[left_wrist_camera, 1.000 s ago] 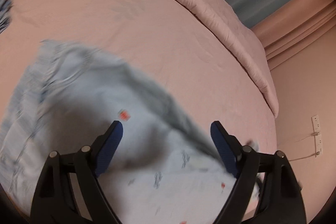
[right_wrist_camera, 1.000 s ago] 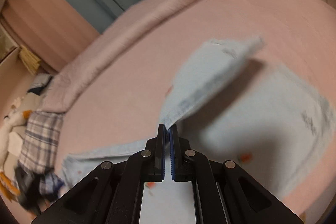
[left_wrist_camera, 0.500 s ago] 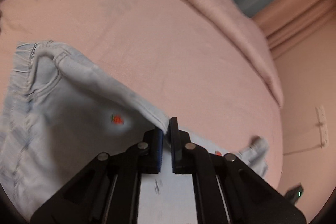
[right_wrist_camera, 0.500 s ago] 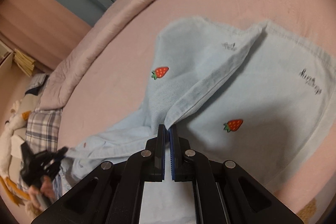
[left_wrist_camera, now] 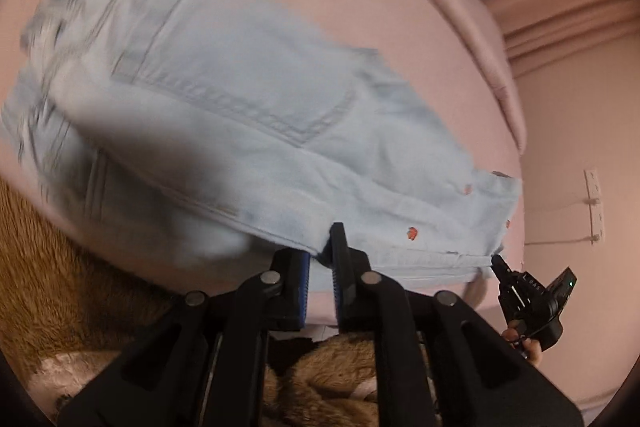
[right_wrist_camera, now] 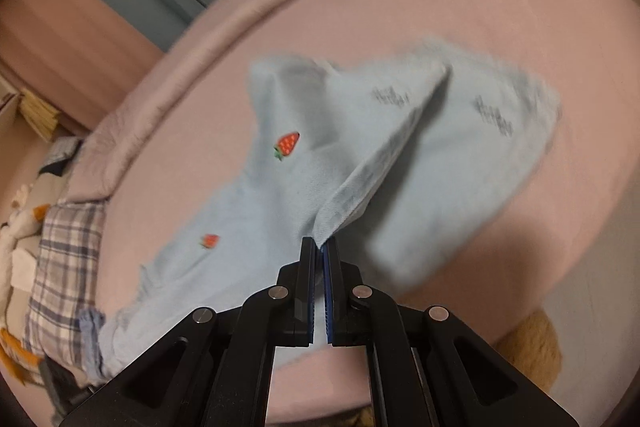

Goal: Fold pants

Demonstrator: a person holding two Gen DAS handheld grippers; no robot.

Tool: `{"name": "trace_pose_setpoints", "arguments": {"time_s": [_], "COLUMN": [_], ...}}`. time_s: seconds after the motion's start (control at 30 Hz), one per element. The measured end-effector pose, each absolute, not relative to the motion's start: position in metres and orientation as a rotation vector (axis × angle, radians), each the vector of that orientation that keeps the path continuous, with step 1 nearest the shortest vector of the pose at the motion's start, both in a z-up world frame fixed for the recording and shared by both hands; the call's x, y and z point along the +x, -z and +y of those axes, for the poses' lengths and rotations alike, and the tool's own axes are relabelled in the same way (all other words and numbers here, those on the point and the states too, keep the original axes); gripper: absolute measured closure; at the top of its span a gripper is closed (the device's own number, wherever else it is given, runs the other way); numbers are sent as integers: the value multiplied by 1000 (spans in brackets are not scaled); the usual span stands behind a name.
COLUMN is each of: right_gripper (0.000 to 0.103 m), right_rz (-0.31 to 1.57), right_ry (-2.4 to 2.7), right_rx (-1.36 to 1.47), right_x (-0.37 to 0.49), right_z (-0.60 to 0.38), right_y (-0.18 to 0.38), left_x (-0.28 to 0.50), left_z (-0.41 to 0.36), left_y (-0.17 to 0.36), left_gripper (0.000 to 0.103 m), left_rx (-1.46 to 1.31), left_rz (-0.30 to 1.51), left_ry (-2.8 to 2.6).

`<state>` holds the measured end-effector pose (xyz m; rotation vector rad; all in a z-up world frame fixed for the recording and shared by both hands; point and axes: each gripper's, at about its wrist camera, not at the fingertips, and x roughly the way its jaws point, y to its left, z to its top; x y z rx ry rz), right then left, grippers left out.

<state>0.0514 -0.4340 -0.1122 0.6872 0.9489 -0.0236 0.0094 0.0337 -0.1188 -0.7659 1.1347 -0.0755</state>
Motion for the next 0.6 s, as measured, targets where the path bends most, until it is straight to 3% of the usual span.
{"name": "trace_pose_setpoints", "arguments": {"time_s": [0.13,0.17,0.23,0.33,0.37,0.4,0.6], "right_gripper": [100,100,100,100,100,100,100], "right_rz": [957,953,943,938,936,931,900], "right_ry": [33,32,29,24,22,19,17], "right_rx": [675,672,665,662,660,659,630], "right_x": [56,57,59,58,57,57,50], "right_z": [-432,-432,-430,-431,-432,-432,-434], "right_y": [115,113,110,106,106,104,87], "left_x": [8,8,4,6,3,0,-27], "left_z": [52,59,77,99,105,110,111], "left_y": [114,112,108,106,106,105,84], "left_gripper": [72,63,61,64,69,82,83], "left_rx": [-793,-806,-831,-875,-897,-912,-858], "left_rz": [1091,1069,1021,986,969,956,994], "left_ry": [-28,-42,-100,-165,-171,-179,-103]}}
